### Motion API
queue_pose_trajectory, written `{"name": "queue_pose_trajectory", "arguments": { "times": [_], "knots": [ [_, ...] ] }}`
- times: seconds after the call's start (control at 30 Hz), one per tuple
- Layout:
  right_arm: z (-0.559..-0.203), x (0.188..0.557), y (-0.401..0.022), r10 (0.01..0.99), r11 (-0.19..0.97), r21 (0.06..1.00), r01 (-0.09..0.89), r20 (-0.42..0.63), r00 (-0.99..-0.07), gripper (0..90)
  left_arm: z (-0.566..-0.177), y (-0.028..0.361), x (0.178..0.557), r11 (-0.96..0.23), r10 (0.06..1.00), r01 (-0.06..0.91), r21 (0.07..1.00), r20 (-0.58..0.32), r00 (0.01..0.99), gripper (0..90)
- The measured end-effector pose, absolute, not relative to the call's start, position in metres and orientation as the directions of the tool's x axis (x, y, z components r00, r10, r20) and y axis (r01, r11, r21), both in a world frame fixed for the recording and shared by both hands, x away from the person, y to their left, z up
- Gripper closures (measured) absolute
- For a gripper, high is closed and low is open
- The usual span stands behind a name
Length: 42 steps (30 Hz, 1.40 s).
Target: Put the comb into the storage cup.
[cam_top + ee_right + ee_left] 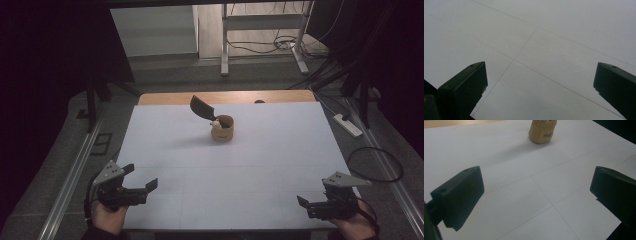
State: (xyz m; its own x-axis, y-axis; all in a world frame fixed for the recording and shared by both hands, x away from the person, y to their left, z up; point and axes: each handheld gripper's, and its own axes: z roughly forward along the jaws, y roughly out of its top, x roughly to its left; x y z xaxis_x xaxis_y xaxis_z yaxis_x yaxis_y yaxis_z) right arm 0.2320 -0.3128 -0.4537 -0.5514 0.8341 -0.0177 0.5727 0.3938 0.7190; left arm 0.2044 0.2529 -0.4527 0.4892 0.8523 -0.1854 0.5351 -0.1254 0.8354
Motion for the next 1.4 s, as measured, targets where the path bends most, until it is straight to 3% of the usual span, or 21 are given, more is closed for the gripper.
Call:
{"name": "queue_pose_trajectory", "arguments": {
  "times": [0.57,1.4],
  "knots": [
    [-0.454,0.232,-0.313,0.835,0.395,0.717,0.574,-0.020,-0.550,0.0,-0.458,0.267,0.183,-0.104,0.882,0.550,0.829,-0.179,0.437,0.0],
    [-0.454,0.233,-0.313,0.837,0.394,0.715,0.577,-0.020,-0.547,0.0,-0.467,0.260,0.170,-0.172,0.898,0.596,0.784,-0.124,0.422,0.0]
  ]
}}
